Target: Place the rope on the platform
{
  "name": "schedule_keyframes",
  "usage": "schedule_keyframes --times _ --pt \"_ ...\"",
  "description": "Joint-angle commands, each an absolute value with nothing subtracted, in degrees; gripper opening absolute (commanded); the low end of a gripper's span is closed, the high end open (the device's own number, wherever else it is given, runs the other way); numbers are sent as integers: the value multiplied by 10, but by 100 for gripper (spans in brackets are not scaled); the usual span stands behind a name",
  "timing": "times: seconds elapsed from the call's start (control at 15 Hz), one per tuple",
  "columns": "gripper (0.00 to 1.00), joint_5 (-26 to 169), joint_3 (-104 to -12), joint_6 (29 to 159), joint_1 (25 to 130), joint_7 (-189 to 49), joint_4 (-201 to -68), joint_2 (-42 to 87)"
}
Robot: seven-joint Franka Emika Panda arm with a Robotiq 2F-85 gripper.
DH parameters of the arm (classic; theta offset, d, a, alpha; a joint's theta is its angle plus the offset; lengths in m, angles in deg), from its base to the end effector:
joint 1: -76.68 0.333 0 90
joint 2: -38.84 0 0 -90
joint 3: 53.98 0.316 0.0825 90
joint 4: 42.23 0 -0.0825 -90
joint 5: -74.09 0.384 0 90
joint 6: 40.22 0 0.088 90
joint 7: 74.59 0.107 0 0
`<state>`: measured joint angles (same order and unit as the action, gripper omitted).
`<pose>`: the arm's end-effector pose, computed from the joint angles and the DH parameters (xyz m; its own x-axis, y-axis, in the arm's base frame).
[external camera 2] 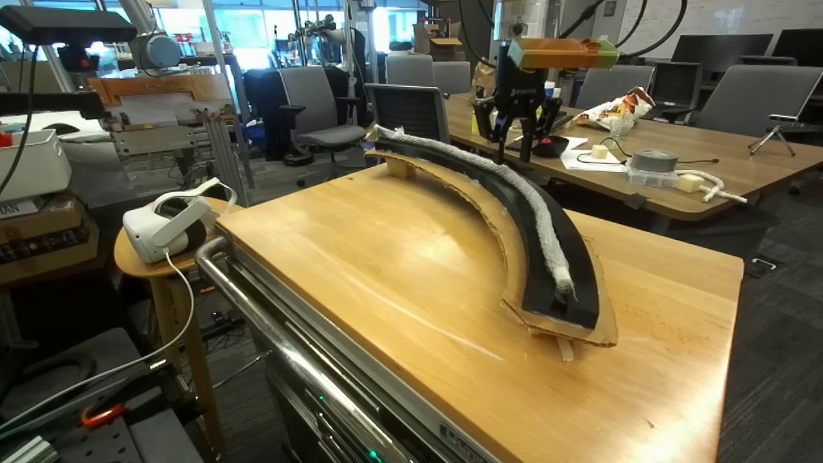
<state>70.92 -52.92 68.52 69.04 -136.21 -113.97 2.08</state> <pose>0.7283 -0.0914 0.3867 0.5615 0.8268 -0.0345 0.8275 -0.5610 0.0232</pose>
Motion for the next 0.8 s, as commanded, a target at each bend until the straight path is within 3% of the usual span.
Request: schedule_keyframes --times 0.0,0.2,0.73 --pt "82 731 -517 726 674 -1372 -1172 72" --pt "100 709 -524 737 675 -1405 -1218 140" --pt "100 762 -539 731 664 -1536 -1363 368"
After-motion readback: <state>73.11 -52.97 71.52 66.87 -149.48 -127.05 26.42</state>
